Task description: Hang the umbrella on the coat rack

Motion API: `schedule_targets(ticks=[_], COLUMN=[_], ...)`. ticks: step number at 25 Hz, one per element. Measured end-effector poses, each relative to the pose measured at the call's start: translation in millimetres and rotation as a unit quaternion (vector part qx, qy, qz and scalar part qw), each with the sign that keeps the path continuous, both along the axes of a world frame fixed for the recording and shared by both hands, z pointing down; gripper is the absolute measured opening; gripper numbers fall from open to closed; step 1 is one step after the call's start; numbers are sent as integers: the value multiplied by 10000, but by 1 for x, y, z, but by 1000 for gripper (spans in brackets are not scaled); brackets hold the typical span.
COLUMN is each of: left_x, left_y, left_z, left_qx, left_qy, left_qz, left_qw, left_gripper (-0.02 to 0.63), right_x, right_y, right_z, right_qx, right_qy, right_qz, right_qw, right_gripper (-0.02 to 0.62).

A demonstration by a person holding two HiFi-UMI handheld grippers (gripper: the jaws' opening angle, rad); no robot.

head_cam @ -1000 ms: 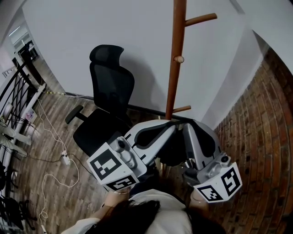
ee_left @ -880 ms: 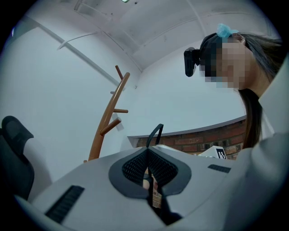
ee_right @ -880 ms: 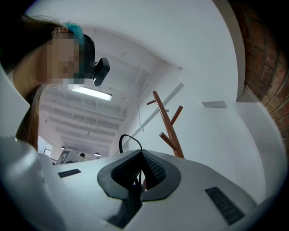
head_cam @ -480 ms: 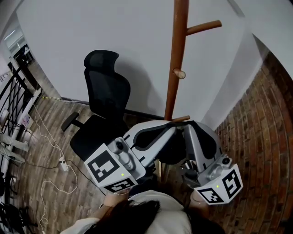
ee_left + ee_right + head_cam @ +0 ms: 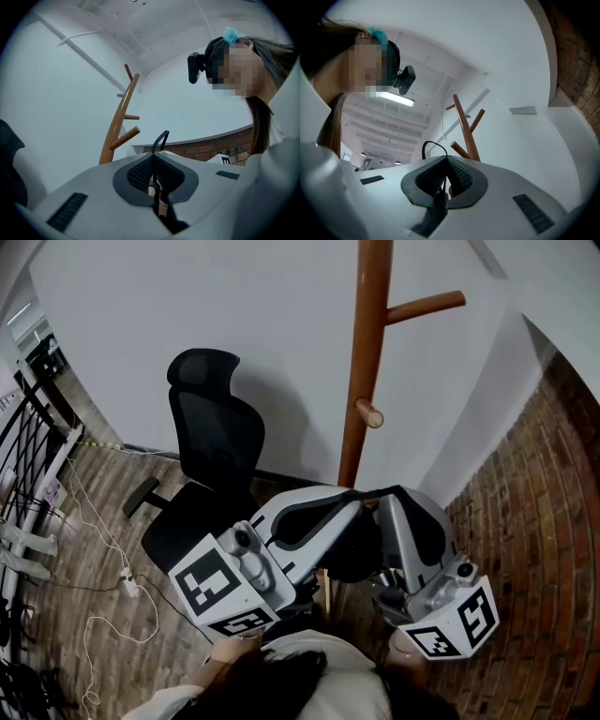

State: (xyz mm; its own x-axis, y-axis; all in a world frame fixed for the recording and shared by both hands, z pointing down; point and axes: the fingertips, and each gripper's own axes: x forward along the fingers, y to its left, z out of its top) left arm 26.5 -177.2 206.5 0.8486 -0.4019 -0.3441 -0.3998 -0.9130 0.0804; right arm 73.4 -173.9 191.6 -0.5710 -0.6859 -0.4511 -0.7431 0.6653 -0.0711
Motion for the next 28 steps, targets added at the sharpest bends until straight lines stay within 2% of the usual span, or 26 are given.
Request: schedule_targets(ticks=[12,28], left_x=[1,4], left_y=[-8,-39], left_z=[-13,-26], left_qx=[157,40], left_qy=[31,119], left_qz=[-2,-20], left_qw=[9999,9999], left_gripper=[11,11], right_x=[1,4], right_y=[-8,-36], right_z=[-13,-26], right_qx=[167,171], right_qy=[-33,25], right_qz=[10,9], right_qw=[9999,9998], right_gripper=[35,35])
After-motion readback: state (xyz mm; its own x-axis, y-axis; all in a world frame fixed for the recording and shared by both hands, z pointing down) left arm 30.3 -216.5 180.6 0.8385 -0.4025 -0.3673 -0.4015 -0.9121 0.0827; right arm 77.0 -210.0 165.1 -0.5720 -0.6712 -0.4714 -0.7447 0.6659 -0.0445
